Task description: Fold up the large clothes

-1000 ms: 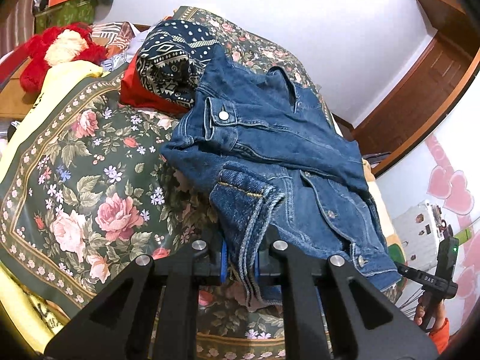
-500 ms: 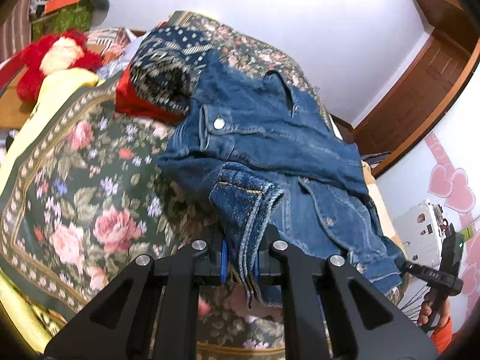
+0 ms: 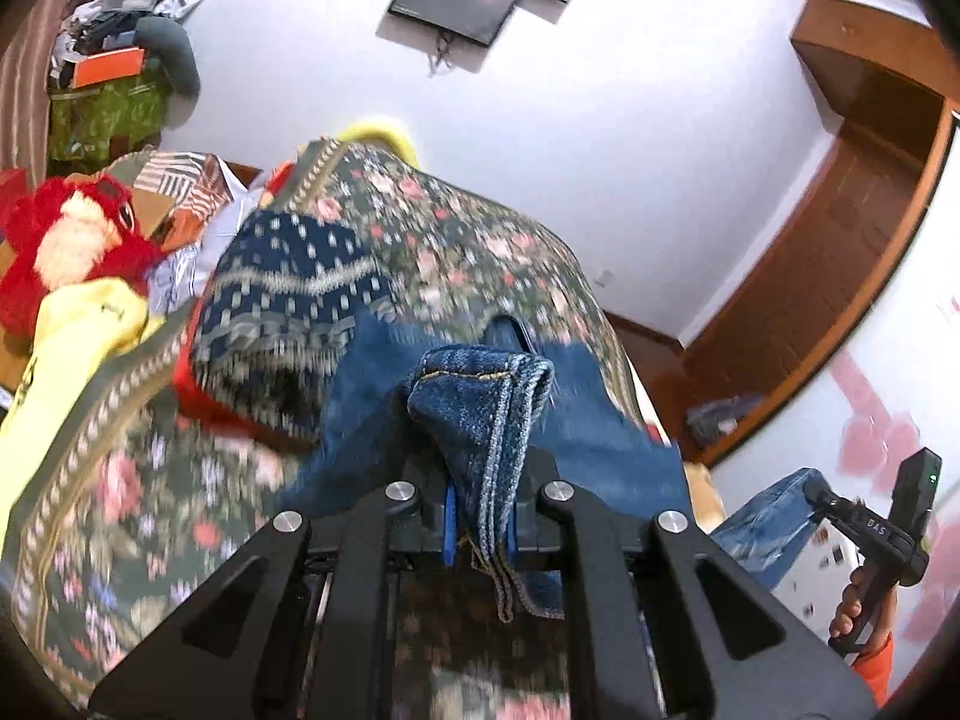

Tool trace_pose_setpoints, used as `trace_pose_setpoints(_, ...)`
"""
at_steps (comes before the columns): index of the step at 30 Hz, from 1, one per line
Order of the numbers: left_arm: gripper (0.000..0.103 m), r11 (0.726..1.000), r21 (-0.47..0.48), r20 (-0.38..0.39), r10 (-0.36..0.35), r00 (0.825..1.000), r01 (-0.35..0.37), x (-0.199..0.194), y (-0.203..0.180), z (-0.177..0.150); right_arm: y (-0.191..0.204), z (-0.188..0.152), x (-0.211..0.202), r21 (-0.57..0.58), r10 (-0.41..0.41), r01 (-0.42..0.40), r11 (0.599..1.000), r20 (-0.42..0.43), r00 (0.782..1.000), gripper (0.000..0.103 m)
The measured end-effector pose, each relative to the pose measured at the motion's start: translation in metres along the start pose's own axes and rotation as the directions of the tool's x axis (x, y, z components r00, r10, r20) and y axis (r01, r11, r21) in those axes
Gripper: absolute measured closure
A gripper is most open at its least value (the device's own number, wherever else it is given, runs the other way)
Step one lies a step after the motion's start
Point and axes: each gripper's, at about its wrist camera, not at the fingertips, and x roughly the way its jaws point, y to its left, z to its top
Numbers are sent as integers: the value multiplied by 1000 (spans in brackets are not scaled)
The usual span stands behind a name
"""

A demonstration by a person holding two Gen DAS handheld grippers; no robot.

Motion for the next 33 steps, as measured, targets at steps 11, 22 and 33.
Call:
trace_pose_setpoints(11,93,994,-27,-88,105,991,-108,146,23,58,-33,68,123,6,-98,98,995,-26,995,93)
trace_pose_setpoints(22,87,972,60,-231,235,944,-228,243,43,42,-78,53,223,41,-199,209,977,-174,965,89)
trace_pose_setpoints(33,47,985,75,-202,167,965,-155,183,16,60,-43,70,145,-40,-168,166,985,-76,983,55)
